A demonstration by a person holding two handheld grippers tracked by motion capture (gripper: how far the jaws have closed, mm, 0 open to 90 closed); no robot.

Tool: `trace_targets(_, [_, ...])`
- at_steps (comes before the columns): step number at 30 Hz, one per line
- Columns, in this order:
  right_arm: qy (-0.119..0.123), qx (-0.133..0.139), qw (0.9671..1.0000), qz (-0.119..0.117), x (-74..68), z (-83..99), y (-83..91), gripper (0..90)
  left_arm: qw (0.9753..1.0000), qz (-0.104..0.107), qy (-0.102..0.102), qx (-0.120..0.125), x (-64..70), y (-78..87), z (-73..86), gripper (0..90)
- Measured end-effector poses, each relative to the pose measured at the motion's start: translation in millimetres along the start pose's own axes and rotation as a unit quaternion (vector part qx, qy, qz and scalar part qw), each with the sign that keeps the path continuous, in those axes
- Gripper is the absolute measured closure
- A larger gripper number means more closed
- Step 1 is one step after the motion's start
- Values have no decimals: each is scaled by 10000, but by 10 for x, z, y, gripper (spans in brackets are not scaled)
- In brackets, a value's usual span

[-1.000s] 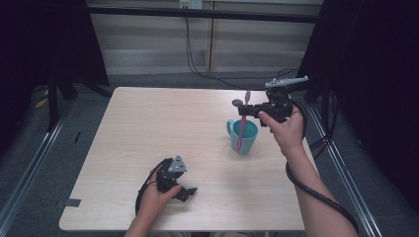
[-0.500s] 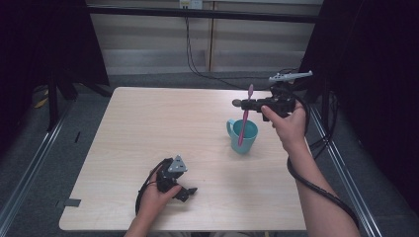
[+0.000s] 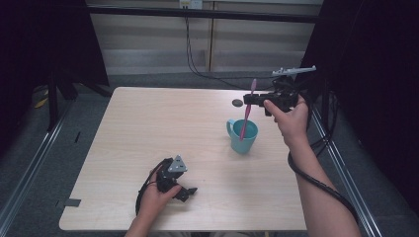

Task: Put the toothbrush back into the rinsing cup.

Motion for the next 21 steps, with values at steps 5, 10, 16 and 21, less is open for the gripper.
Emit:
trace_targets(5, [-1,31,10000,54,32,-33,-2,833,10000,0,-4,-3,-1,0,1,0])
trace_targets(10, [-26,40,9999,93,73,-43,-23,833,10000,0,4,-11,0,1,3,0])
trace_targets(16, [-36,51,9998,188,138,-43,-44,833,10000,3,2,1,0,0,0,0])
trace_targets(21, [-74,31,9997,250,196,-38,-57,833,10000,5,9,-7,1,1,2,0])
Point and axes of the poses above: each handheld gripper's, and its own axes: y roughly backward along the jaws, z roughly out of its underside, x roughly to its right, the point moved 10 cm from there along -y, roughly forward along the jaws, and after that the axes turned 10 degrees about -y, right-handed, at the moved point
